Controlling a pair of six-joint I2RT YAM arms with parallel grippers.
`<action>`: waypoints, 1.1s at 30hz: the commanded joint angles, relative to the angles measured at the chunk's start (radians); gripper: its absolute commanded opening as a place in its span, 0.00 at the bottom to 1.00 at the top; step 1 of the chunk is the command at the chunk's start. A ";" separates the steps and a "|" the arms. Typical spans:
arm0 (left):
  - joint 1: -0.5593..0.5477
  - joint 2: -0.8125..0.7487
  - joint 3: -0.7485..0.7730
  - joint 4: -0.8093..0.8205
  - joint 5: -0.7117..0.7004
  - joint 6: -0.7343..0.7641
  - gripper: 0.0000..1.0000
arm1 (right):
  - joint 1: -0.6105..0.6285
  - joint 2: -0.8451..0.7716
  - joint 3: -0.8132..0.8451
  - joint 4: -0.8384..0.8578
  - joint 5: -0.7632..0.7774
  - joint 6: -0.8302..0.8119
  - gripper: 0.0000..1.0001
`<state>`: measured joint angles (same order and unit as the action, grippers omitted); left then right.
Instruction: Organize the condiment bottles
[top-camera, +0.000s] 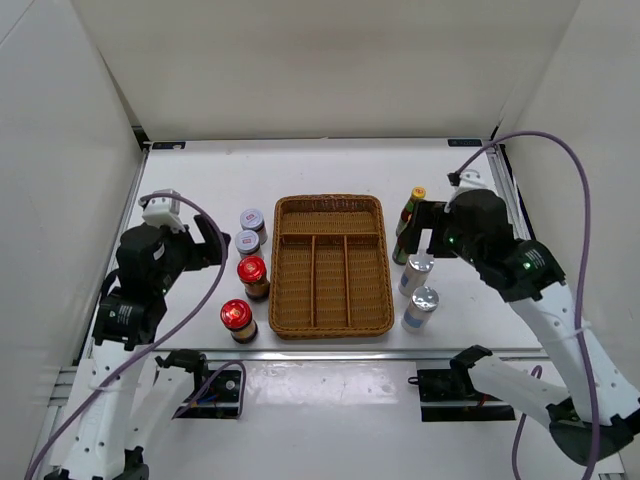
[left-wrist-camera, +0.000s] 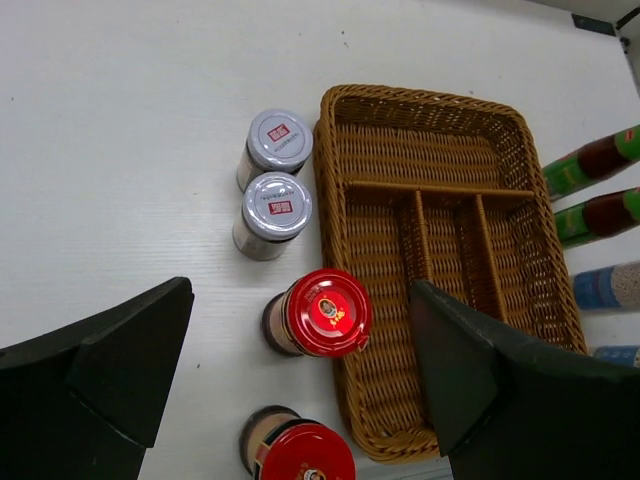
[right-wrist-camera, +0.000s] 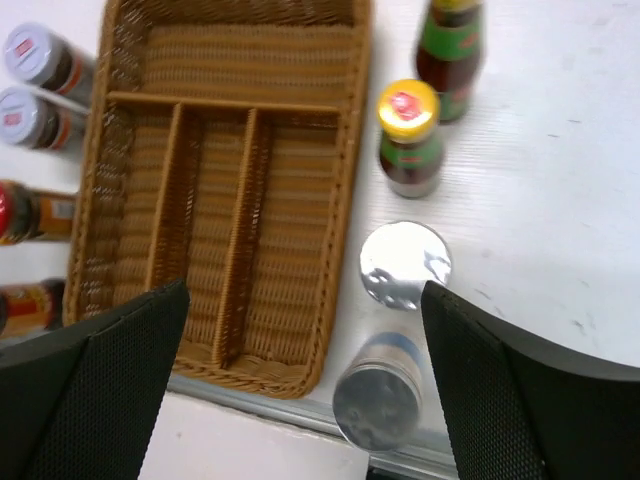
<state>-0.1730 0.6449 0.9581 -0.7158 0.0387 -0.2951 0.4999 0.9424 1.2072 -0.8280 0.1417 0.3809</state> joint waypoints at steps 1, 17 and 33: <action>0.012 0.079 0.028 -0.071 -0.019 -0.029 1.00 | 0.077 -0.053 0.062 -0.126 0.355 0.137 1.00; 0.012 0.069 0.027 -0.157 -0.221 -0.153 1.00 | 0.077 -0.079 -0.147 -0.178 0.125 0.207 0.77; 0.012 0.056 0.014 -0.157 -0.260 -0.165 1.00 | 0.077 0.073 -0.284 -0.287 0.096 0.484 0.87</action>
<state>-0.1650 0.7071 0.9745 -0.8703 -0.2005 -0.4538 0.5716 1.0298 0.9314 -1.1007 0.2790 0.7956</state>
